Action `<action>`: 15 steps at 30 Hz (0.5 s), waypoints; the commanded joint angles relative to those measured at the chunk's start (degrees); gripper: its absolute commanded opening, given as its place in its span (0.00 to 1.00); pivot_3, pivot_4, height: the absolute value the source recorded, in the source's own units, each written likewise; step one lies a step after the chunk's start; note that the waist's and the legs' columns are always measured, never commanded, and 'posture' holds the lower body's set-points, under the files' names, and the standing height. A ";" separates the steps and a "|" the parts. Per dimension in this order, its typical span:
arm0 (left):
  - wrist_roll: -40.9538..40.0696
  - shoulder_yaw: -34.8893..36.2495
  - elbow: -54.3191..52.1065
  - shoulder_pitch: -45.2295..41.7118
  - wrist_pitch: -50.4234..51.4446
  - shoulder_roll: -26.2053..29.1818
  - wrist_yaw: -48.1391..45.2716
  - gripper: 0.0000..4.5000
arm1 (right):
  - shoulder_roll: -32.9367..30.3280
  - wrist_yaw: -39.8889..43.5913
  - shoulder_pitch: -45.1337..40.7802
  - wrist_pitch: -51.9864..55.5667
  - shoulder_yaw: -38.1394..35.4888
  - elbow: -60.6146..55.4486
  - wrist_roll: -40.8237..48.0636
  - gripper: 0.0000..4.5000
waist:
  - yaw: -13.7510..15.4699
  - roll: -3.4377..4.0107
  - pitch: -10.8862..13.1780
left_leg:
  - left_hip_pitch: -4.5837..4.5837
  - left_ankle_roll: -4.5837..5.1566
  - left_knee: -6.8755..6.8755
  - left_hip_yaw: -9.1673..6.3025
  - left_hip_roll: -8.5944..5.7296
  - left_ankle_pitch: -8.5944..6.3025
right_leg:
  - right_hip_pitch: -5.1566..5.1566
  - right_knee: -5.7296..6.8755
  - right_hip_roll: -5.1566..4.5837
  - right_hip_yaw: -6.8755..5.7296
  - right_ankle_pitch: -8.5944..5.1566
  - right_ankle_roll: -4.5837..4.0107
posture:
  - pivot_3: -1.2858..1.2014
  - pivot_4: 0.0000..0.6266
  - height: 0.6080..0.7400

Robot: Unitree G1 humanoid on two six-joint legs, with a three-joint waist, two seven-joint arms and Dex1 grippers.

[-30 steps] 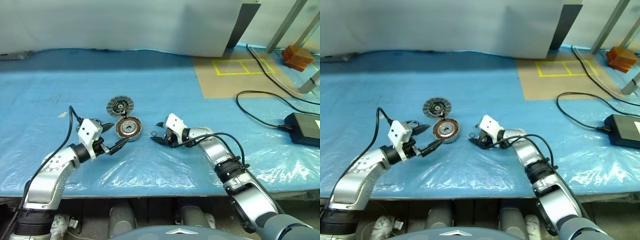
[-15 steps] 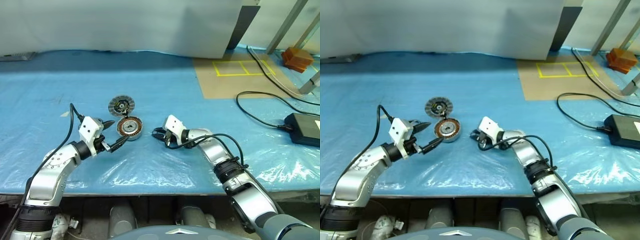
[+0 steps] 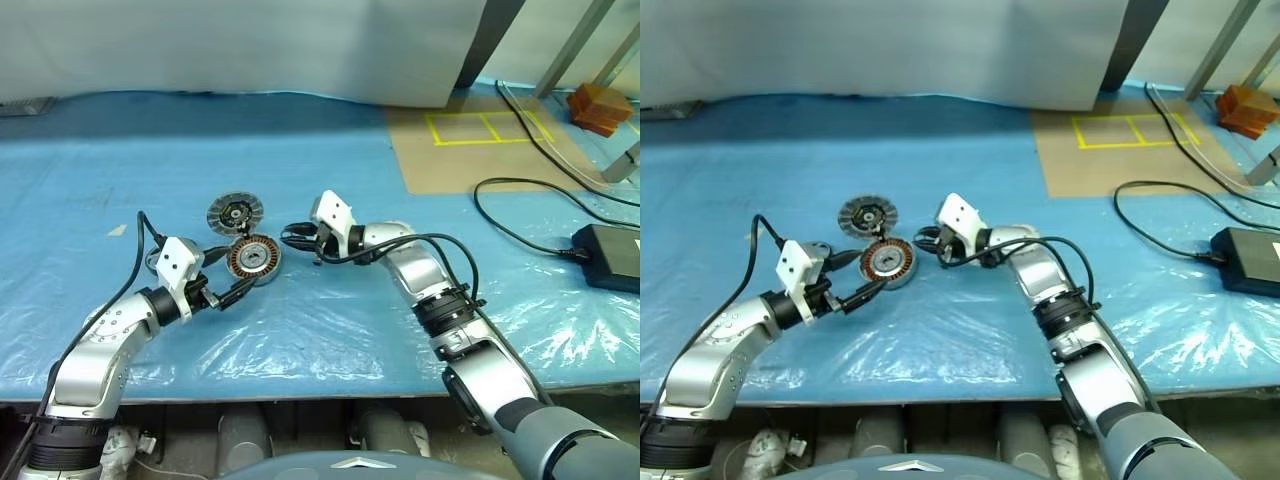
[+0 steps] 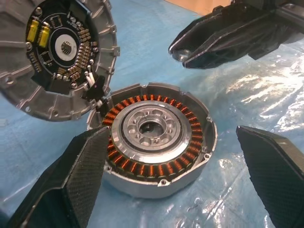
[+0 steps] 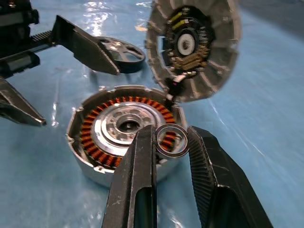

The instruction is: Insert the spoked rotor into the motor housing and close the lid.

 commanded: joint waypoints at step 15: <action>-0.13 2.10 -2.95 3.98 -1.63 0.33 1.90 1.00 | 8.07 -0.13 -6.99 -9.26 2.95 14.85 -4.30 0.13 | -0.12 0.00 0.01 | 0.04 0.00 0.07 0.01 0.03 0.00 | 0.00 0.14 0.00 0.00 -0.01 -0.02 | 0.52 0.24 1.00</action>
